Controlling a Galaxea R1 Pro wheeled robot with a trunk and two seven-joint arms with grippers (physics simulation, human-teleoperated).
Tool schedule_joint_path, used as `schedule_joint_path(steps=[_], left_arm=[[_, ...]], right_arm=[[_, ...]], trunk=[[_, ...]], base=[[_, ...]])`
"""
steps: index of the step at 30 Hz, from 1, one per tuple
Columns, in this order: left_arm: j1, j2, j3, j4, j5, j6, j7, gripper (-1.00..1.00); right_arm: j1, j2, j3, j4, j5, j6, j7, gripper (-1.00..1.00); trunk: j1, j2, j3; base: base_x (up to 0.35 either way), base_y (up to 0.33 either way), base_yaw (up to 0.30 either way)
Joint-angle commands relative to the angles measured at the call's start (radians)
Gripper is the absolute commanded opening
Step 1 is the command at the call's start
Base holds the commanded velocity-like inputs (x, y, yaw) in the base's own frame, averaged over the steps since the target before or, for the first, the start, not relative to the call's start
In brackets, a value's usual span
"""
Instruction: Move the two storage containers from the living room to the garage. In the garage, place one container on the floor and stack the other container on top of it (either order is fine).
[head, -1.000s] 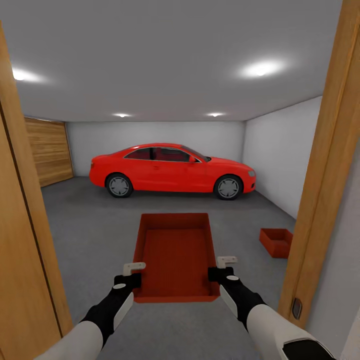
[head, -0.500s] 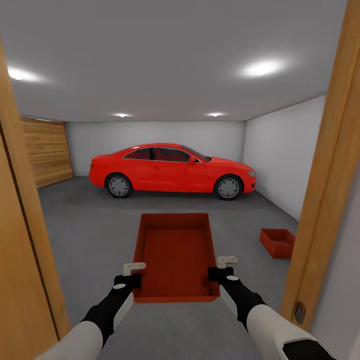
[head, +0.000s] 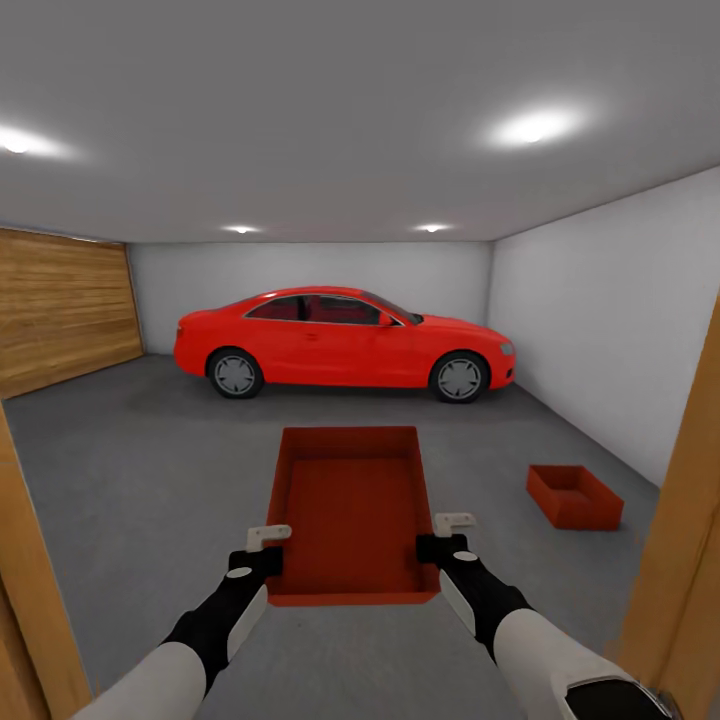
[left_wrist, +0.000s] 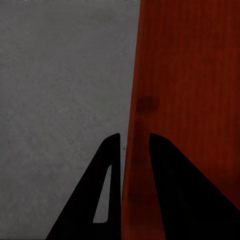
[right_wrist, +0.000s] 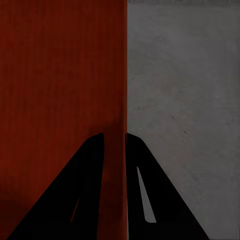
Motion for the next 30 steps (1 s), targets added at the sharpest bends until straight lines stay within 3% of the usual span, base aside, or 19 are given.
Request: schedule_joint_path(steps=[1, 30], left_arm=[[0.0, 0.049, 0.072, -0.002, 0.002, 0.007, 0.021, -1.0], [-0.001, 0.048, 0.073, -0.003, 0.002, 0.007, 0.021, -1.0]], right_arm=[[-0.001, -0.001, 0.0, -0.005, 0.002, 0.006, -0.005, -1.0], [0.0, -0.002, 0.0, -0.005, 0.002, 0.006, -0.005, -1.0]], trunk=[[0.001, -0.001, 0.0], [0.001, -0.001, 0.0]], base=[[0.306, 0.0, 0.0], [0.064, 0.044, 0.0]])
